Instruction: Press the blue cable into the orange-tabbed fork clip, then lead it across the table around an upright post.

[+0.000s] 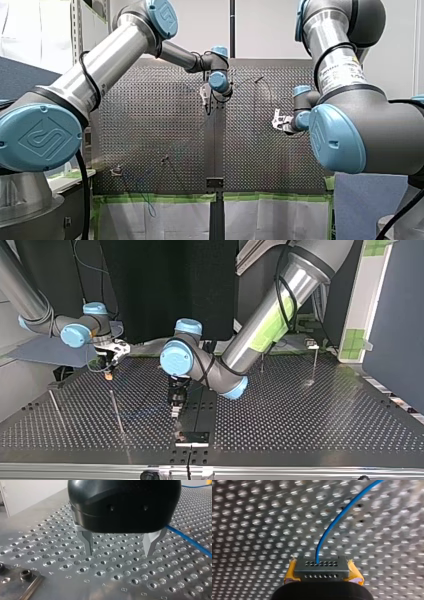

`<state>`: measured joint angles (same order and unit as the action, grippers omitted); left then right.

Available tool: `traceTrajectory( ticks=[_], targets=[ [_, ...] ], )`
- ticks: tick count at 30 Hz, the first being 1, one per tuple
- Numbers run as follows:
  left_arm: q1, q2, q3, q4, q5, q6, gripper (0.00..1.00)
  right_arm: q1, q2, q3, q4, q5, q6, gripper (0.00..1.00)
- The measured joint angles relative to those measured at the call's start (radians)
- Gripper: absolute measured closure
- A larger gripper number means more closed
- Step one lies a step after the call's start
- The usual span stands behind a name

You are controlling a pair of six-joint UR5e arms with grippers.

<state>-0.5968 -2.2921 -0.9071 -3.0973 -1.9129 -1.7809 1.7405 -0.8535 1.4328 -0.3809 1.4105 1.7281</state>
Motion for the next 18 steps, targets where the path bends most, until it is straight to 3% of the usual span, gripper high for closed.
traceTrajectory(
  ticks=[18],
  targets=[
    [-0.003, 0.0, 0.0, 0.0, -0.002, 0.0, 0.02, 0.0, 0.068, 0.007, -0.032, 0.026, 0.0, 1.0]
  ],
)
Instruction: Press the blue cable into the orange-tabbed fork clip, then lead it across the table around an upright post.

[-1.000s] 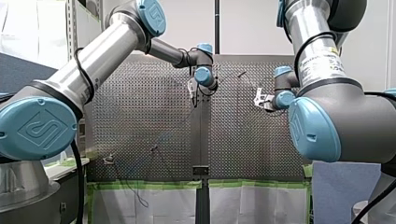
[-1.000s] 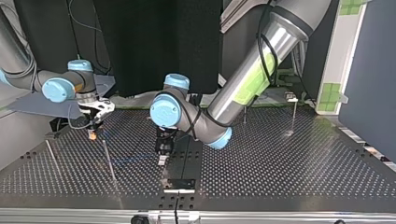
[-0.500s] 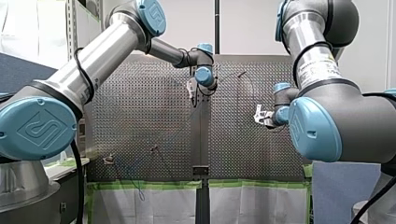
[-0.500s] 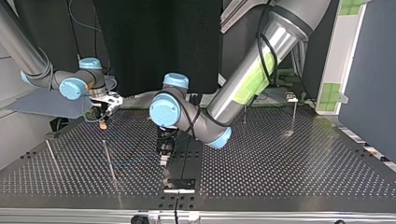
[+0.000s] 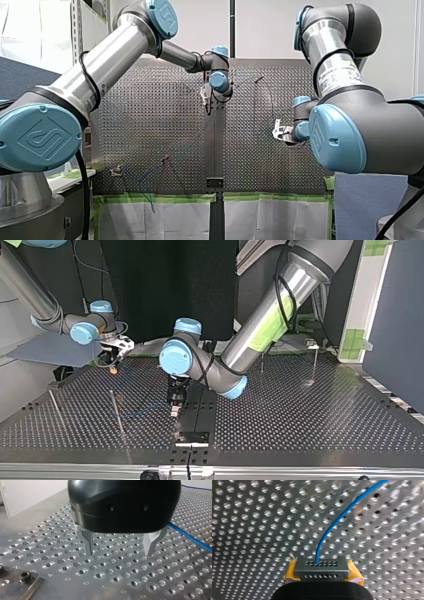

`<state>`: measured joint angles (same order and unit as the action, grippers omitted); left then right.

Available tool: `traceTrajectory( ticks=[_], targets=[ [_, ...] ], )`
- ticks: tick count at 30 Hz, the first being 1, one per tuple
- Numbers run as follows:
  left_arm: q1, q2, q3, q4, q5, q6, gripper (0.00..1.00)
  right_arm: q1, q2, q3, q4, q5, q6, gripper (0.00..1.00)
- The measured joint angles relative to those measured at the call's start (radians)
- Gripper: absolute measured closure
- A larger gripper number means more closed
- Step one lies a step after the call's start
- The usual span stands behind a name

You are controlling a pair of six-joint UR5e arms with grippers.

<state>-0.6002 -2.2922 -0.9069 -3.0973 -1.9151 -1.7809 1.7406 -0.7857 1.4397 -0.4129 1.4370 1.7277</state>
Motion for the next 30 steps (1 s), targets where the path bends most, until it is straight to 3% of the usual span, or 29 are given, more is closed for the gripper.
traceTrajectory(
  ticks=[20, 30],
  targets=[
    [0.0, 0.0, 0.0, 0.0, 0.0, 0.0, 0.02, 0.008, 0.165, 0.0, -0.085, 0.038, 0.0, 1.0],
    [0.0, 0.0, 0.0, 0.0, -0.008, 0.0, 0.02, -0.006, 0.252, 0.0, -0.145, 0.047, -0.004, 1.0]
  ],
)
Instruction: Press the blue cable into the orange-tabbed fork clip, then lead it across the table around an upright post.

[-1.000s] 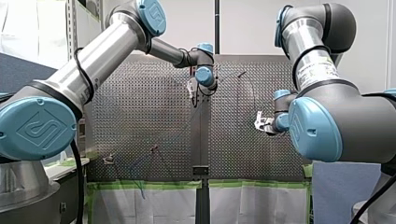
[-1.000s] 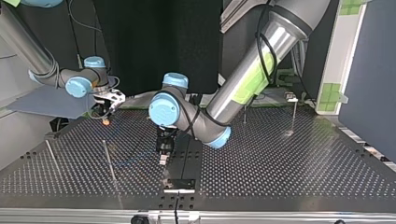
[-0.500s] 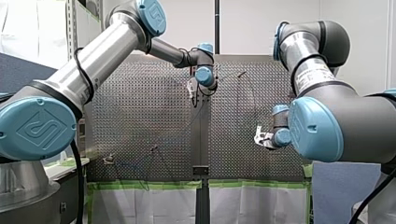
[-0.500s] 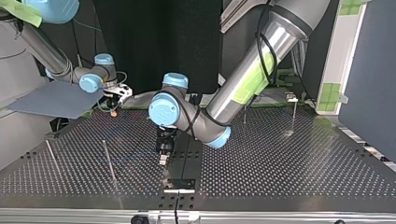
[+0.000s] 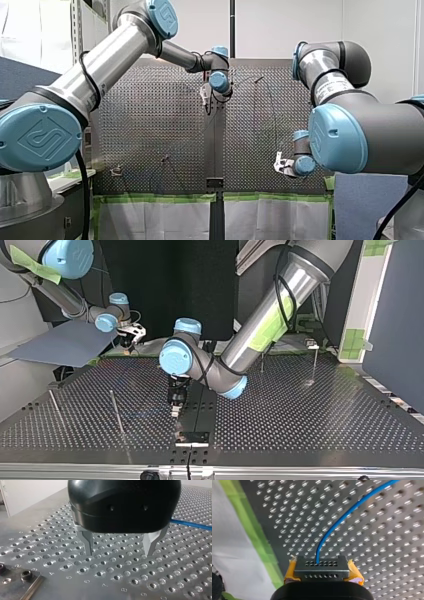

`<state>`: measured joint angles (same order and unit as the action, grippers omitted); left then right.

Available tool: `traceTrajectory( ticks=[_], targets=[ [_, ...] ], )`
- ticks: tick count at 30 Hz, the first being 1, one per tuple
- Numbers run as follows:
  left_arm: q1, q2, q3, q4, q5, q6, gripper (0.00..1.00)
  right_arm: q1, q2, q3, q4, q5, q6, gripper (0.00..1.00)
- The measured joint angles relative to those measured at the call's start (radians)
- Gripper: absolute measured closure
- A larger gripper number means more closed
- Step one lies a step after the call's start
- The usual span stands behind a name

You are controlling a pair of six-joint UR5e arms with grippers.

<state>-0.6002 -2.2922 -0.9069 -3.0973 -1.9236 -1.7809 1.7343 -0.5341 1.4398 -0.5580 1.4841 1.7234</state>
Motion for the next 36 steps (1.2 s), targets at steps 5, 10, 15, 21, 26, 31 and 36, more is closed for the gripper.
traceTrajectory(
  ticks=[5, 10, 15, 21, 26, 31, 36],
  targets=[
    [0.0, 0.0, 0.0, -0.001, -0.005, 0.0, 0.02, -0.009, 0.035, -0.001, -0.032, 0.001, 0.0, 1.0],
    [0.0, 0.0, 0.0, -0.003, -0.008, 0.001, 0.02, -0.018, 0.075, -0.001, -0.06, 0.0, 0.002, 1.0],
    [0.0, 0.0, 0.0, -0.004, -0.008, 0.002, 0.02, -0.025, 0.1, -0.004, -0.08, -0.002, 0.004, 1.0],
    [0.001, 0.0, 0.0, -0.008, -0.008, 0.002, 0.02, -0.034, 0.134, -0.019, -0.085, -0.003, 0.004, 1.0],
    [0.002, 0.0, 0.0, -0.01, -0.008, 0.003, 0.02, -0.041, 0.159, -0.035, -0.084, -0.002, 0.004, 1.0],
    [0.002, 0.0, 0.0, -0.011, -0.009, 0.003, 0.02, -0.044, 0.17, -0.045, -0.086, -0.001, 0.004, 1.0],
    [0.002, 0.0, 0.0, -0.013, -0.009, 0.003, 0.02, -0.049, 0.177, -0.049, -0.099, -0.002, 0.005, 1.0]
  ],
)
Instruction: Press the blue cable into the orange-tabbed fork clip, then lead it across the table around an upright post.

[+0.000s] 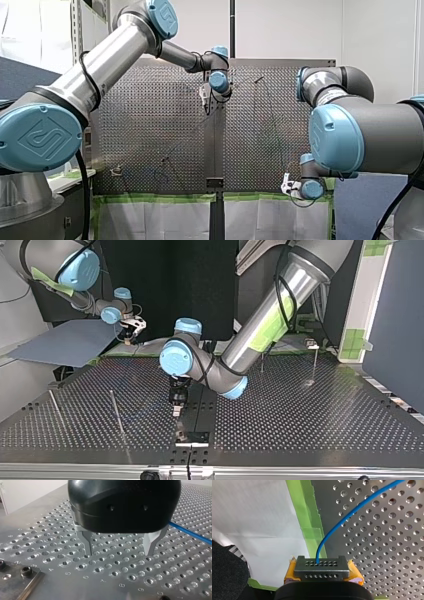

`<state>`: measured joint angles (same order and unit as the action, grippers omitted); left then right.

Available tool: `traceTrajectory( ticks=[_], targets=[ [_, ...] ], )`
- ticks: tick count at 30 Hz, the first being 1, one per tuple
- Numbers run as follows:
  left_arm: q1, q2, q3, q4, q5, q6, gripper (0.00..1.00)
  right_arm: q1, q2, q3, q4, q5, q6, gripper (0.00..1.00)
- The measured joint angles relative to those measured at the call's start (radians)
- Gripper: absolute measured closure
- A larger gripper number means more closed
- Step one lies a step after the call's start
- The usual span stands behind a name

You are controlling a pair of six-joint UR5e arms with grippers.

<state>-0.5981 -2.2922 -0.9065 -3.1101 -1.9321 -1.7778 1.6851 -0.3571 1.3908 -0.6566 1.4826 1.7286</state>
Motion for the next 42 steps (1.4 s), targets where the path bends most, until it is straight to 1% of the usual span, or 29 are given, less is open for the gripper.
traceTrajectory(
  ticks=[5, 10, 16, 19, 22, 32, 37, 42],
  targets=[
    [0.0, 0.0, 0.0, -0.003, 0.0, 0.001, 0.02, -0.001, 0.02, -0.011, -0.003, -0.002, -0.001, 1.0],
    [-0.003, 0.0, 0.0, -0.026, 0.002, 0.001, 0.02, -0.002, 0.027, -0.016, -0.001, -0.002, -0.004, 1.0],
    [-0.006, 0.001, 0.0, -0.07, 0.032, -0.014, 0.02, -0.002, 0.028, -0.018, 0.0, -0.003, -0.005, 1.0],
    [-0.002, 0.002, 0.0, -0.094, 0.056, -0.034, 0.02, -0.002, 0.028, -0.02, 0.0, -0.002, -0.005, 1.0],
    [0.002, 0.003, 0.0, -0.104, 0.079, -0.056, 0.02, -0.002, 0.029, -0.022, 0.0, -0.002, -0.006, 1.0],
    [0.019, 0.006, 0.0, -0.093, 0.158, -0.136, 0.02, -0.002, 0.029, -0.025, 0.002, -0.002, -0.006, 1.0],
    [0.031, 0.033, 0.0, -0.093, 0.2, -0.178, 0.02, -0.002, 0.029, -0.025, 0.007, -0.001, -0.006, 1.0],
    [0.031, 0.074, 0.0, -0.092, 0.245, -0.223, 0.02, -0.002, 0.029, -0.025, 0.006, -0.001, -0.005, 1.0]
  ],
)
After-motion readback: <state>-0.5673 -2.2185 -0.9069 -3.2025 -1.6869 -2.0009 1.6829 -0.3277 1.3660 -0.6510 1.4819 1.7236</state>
